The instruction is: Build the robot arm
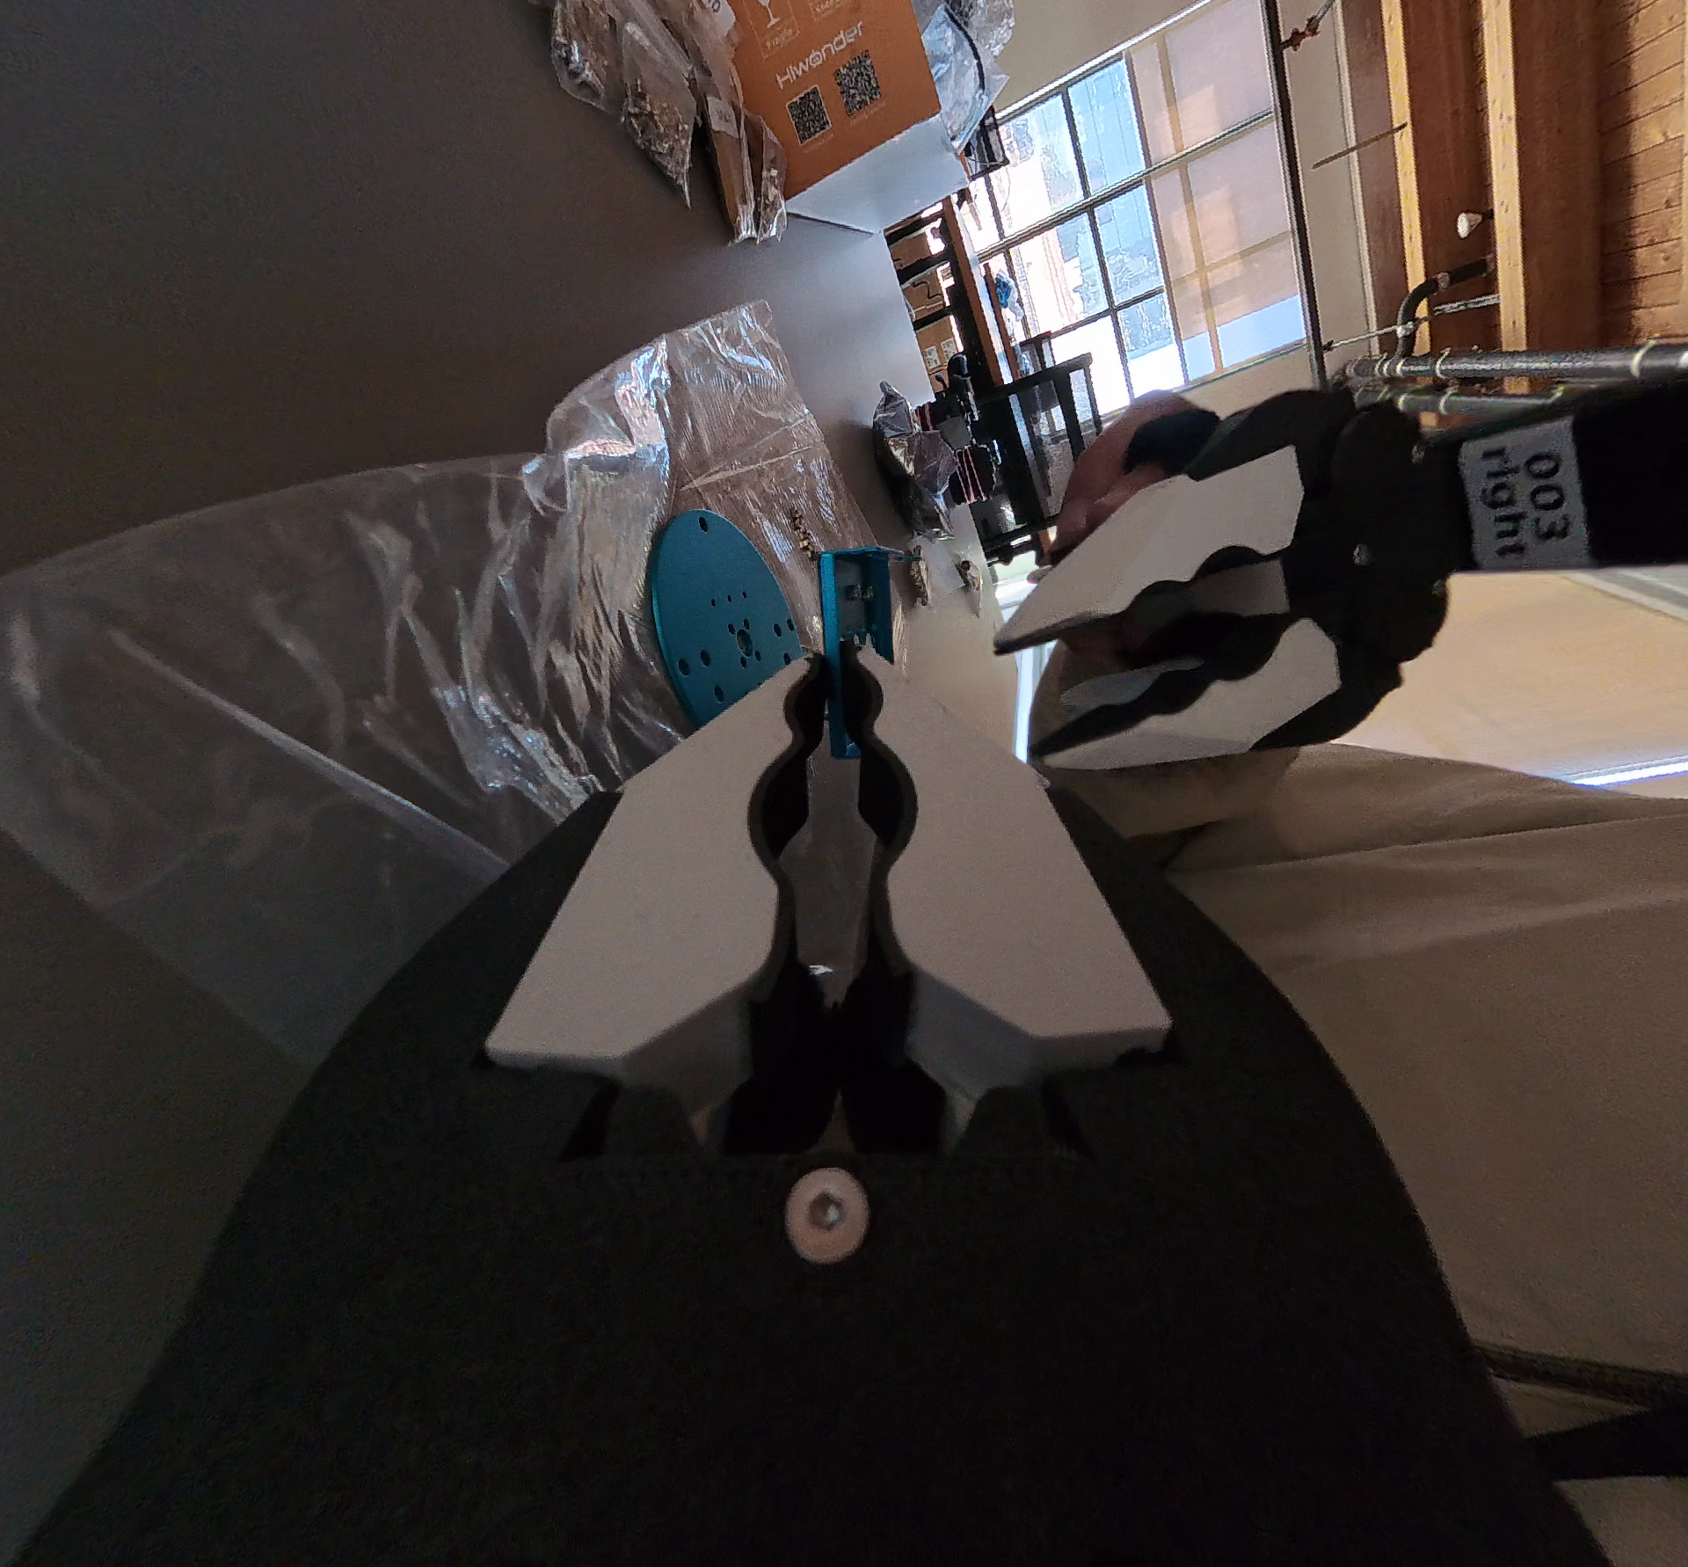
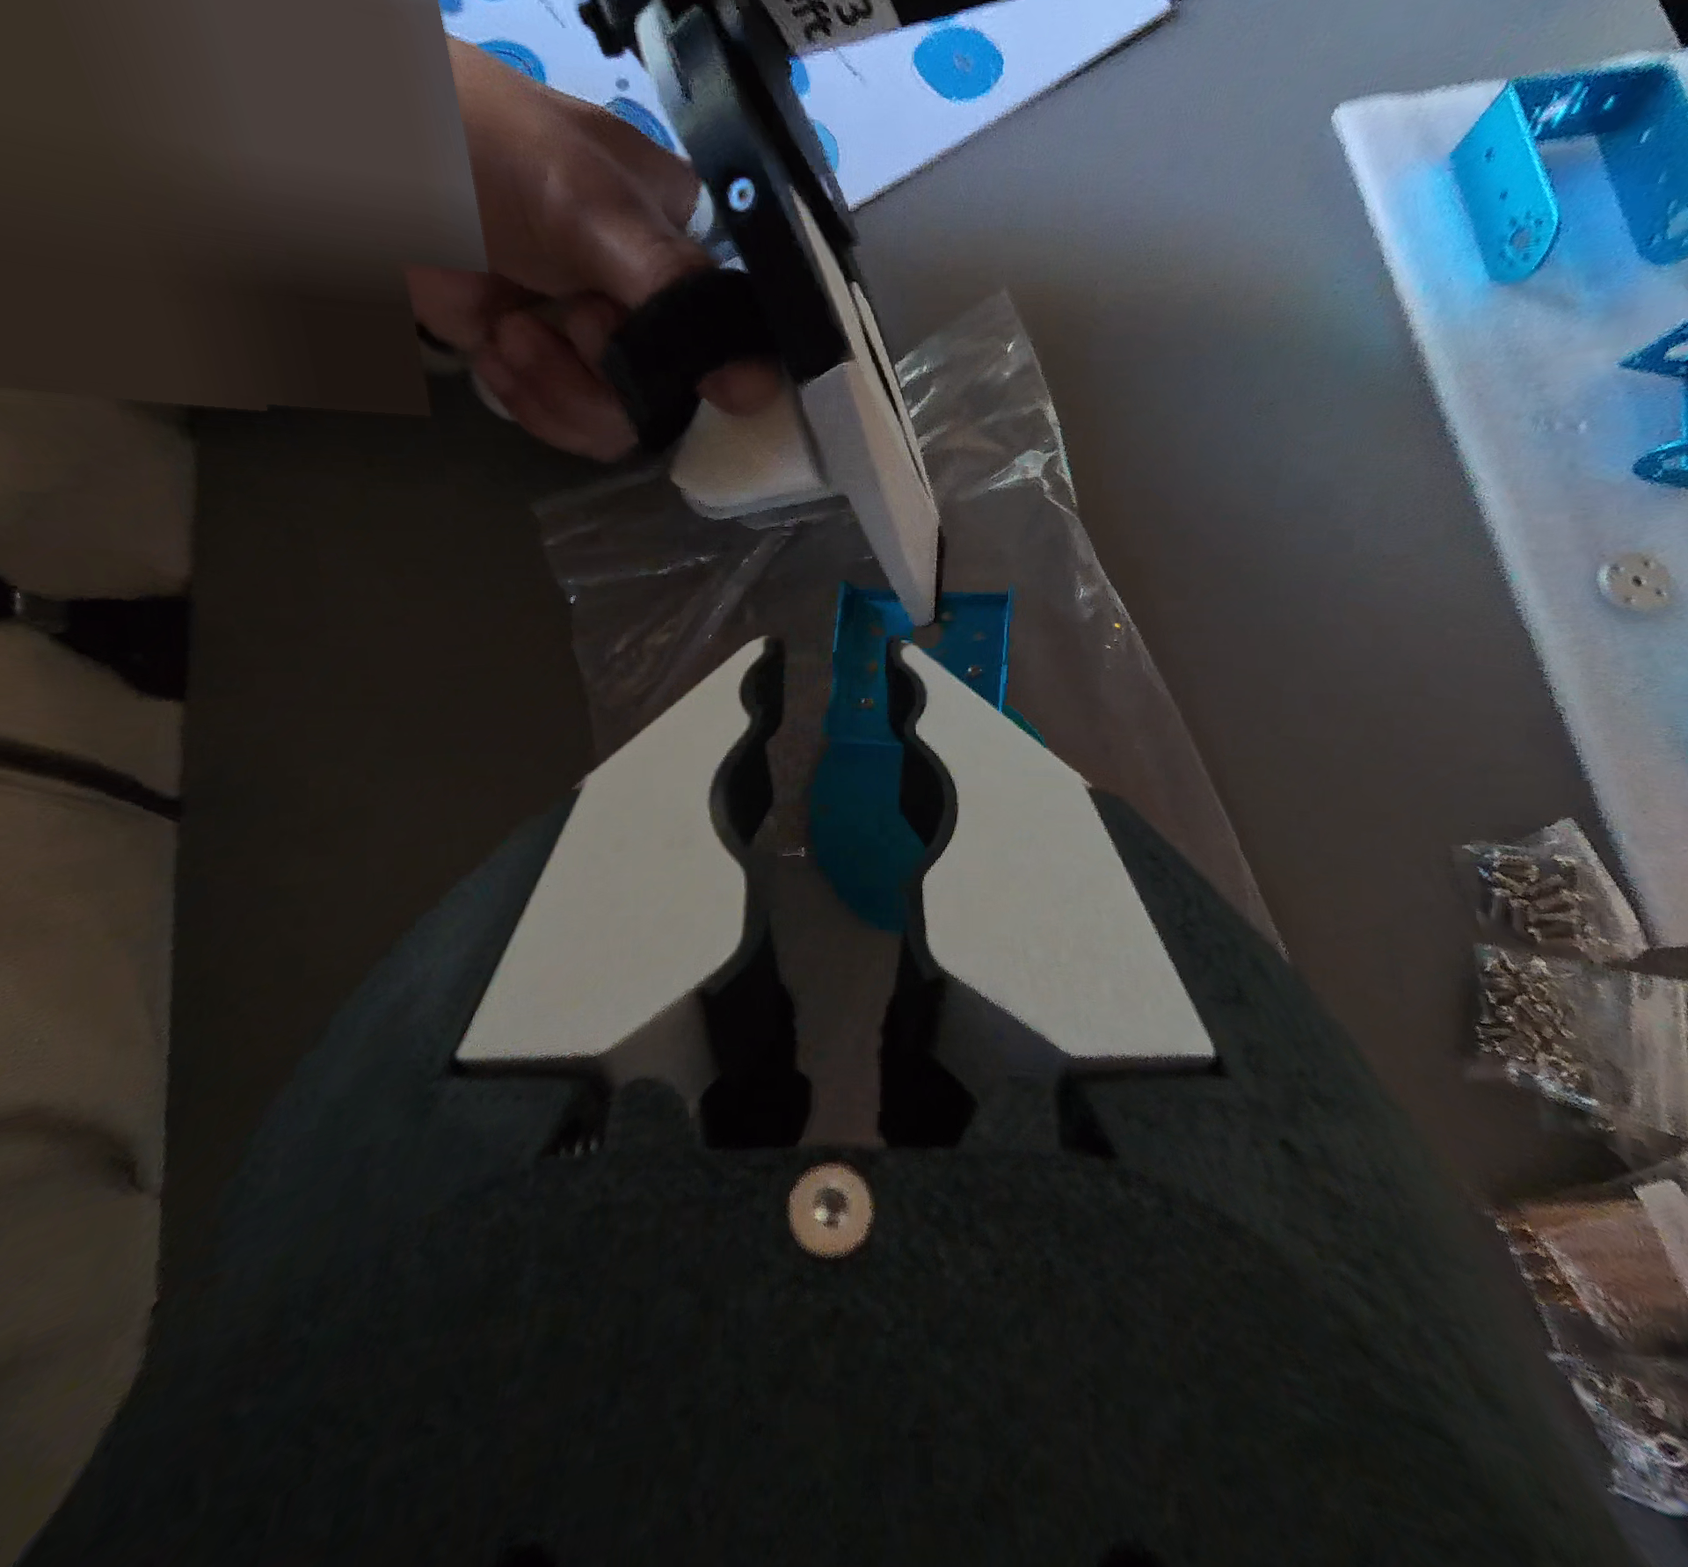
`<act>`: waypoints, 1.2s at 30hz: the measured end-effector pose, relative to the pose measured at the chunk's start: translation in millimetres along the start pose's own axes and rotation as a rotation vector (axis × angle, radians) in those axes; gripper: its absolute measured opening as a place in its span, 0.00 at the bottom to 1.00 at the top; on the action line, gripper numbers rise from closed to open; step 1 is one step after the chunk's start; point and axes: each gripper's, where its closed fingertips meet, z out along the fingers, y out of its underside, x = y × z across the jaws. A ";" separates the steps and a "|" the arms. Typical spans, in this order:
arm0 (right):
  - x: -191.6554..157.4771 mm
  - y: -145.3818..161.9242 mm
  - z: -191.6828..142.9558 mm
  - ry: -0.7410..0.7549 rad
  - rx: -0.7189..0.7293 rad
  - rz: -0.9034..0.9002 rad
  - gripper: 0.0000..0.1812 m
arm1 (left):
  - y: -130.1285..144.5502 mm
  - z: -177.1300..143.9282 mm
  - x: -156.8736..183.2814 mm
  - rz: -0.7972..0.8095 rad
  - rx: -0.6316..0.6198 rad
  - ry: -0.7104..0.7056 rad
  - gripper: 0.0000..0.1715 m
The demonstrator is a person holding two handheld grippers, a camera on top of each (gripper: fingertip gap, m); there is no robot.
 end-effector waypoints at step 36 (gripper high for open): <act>-4.6 66.1 -5.4 -0.448 -0.124 -0.684 0.07 | 0.2 -4.6 -0.9 0.006 -0.007 -0.007 0.01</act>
